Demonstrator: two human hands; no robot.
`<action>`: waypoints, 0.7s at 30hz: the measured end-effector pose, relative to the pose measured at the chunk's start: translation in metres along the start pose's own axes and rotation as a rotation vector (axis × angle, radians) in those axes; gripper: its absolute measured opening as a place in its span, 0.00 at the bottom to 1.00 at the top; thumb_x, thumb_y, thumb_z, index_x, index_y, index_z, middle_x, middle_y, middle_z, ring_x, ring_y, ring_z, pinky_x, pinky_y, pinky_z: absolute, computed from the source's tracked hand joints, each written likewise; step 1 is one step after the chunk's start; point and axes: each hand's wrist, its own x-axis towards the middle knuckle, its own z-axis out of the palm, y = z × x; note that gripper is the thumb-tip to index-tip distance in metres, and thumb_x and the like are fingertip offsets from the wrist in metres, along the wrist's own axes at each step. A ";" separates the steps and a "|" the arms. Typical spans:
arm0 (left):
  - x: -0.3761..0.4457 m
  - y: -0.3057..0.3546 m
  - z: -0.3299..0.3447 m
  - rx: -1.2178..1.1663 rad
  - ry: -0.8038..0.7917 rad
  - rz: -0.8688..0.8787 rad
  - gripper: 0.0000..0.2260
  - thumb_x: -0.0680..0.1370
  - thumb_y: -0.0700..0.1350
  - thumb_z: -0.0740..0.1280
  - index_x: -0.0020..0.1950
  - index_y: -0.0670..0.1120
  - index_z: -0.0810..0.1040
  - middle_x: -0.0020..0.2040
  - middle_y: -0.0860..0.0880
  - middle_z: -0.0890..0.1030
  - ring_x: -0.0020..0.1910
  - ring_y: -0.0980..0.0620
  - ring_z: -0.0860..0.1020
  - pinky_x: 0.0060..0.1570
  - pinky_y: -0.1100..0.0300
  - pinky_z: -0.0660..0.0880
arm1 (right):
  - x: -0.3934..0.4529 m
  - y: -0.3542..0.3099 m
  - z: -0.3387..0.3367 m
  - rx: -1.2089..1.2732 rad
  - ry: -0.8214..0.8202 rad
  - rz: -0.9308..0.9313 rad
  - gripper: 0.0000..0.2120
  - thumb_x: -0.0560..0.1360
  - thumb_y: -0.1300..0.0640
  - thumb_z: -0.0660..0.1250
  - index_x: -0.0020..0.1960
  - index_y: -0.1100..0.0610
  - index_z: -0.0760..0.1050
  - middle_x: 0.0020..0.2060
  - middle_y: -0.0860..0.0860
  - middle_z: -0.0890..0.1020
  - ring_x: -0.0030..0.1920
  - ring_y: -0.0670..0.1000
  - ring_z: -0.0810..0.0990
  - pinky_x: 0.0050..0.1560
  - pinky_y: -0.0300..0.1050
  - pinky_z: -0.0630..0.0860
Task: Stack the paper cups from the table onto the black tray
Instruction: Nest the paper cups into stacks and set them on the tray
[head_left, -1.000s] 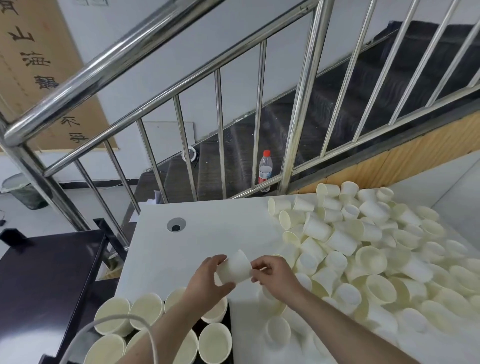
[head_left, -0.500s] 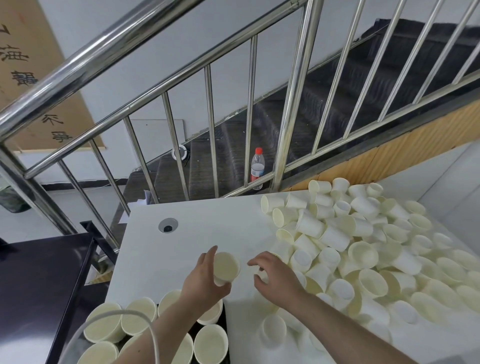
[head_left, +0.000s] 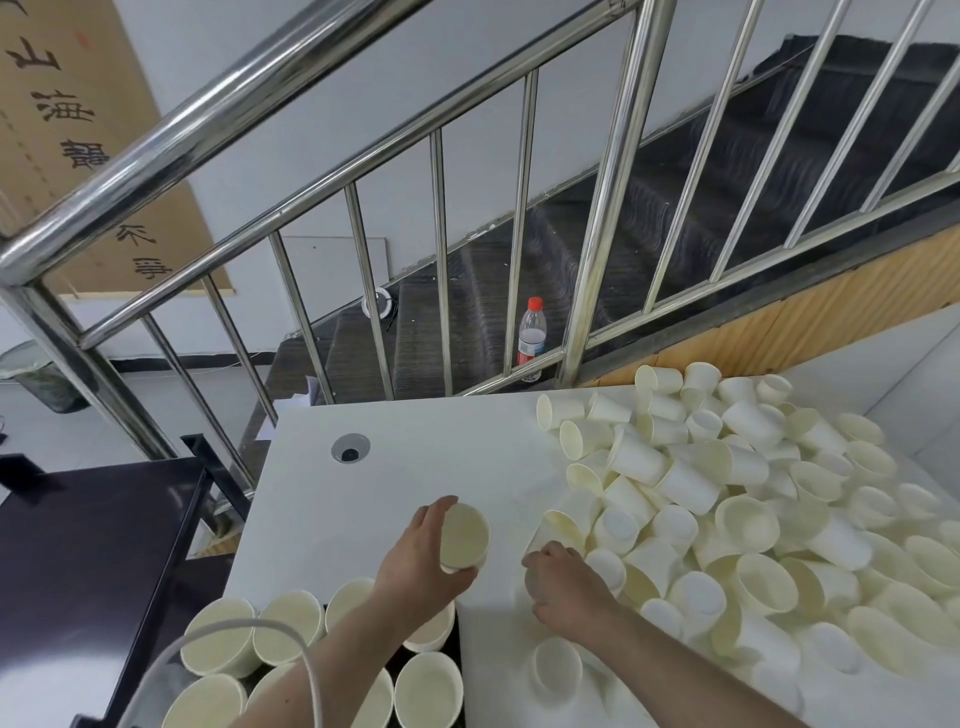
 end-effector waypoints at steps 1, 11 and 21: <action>0.001 0.000 0.000 0.003 0.010 -0.008 0.35 0.70 0.51 0.72 0.73 0.54 0.59 0.65 0.57 0.68 0.60 0.54 0.73 0.52 0.60 0.72 | 0.000 0.000 0.000 0.005 0.002 -0.005 0.28 0.75 0.59 0.65 0.74 0.52 0.64 0.67 0.52 0.68 0.67 0.55 0.67 0.63 0.50 0.72; 0.032 -0.013 -0.001 0.089 0.013 -0.284 0.34 0.72 0.49 0.69 0.73 0.49 0.55 0.65 0.47 0.66 0.59 0.44 0.73 0.55 0.51 0.74 | 0.004 -0.005 -0.002 0.054 0.042 -0.087 0.27 0.75 0.55 0.65 0.73 0.50 0.64 0.67 0.49 0.67 0.67 0.52 0.66 0.62 0.47 0.72; 0.053 -0.042 0.003 0.118 -0.083 -0.416 0.33 0.70 0.44 0.69 0.71 0.49 0.56 0.63 0.46 0.66 0.60 0.43 0.72 0.54 0.52 0.73 | 0.025 -0.014 -0.009 0.086 0.070 -0.133 0.28 0.76 0.58 0.64 0.75 0.52 0.63 0.68 0.48 0.66 0.68 0.51 0.65 0.64 0.45 0.69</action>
